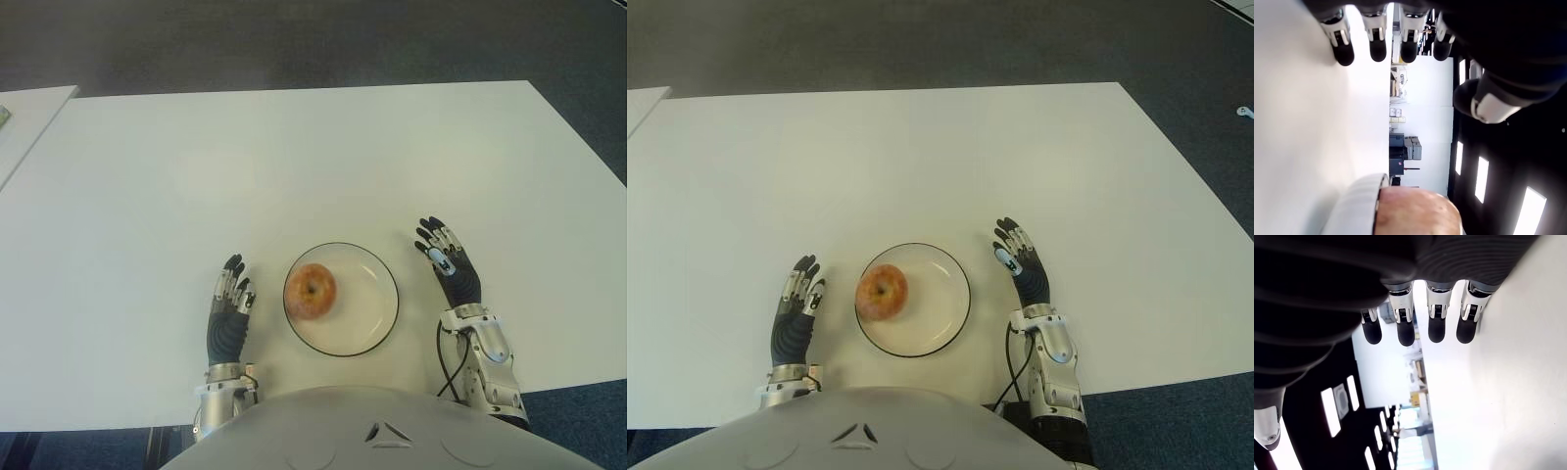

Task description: Put the apples into the plate.

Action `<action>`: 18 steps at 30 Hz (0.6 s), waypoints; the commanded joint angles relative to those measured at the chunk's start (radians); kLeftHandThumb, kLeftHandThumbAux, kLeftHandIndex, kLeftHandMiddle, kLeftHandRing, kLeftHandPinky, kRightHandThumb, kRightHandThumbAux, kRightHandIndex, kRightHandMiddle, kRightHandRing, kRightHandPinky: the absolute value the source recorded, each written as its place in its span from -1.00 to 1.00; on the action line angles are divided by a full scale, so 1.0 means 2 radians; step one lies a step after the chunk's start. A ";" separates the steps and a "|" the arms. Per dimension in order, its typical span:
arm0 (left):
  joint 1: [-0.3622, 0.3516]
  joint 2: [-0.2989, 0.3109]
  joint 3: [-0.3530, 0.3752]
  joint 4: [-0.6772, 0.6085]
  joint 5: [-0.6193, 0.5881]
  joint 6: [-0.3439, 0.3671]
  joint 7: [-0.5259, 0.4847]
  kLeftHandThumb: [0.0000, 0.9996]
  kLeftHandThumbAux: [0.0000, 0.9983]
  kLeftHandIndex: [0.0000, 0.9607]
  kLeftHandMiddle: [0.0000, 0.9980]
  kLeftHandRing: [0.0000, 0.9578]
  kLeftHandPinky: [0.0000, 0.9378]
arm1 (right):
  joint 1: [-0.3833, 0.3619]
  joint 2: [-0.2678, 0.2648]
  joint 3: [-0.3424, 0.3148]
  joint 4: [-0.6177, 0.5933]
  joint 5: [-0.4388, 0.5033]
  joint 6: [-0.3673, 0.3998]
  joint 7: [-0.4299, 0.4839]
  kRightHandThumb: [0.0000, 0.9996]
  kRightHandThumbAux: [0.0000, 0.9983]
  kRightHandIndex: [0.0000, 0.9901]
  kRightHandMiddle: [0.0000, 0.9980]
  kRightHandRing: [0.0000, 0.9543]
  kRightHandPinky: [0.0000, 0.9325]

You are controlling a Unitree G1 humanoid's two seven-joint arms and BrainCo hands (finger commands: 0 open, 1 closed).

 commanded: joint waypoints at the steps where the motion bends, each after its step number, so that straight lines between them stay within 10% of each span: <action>1: -0.002 -0.011 -0.001 0.012 0.006 -0.011 0.009 -0.76 -0.07 -1.00 -1.00 -1.00 -0.99 | 0.009 -0.001 0.001 0.000 0.002 0.007 0.007 -0.76 0.07 -0.87 -0.82 -0.90 -0.93; 18: -0.009 -0.007 -0.002 0.025 -0.034 -0.012 -0.003 -0.74 -0.11 -1.00 -1.00 -1.00 -1.00 | 0.025 -0.005 0.011 -0.014 -0.011 0.003 0.011 -0.72 0.11 -1.00 -0.95 -1.00 -1.00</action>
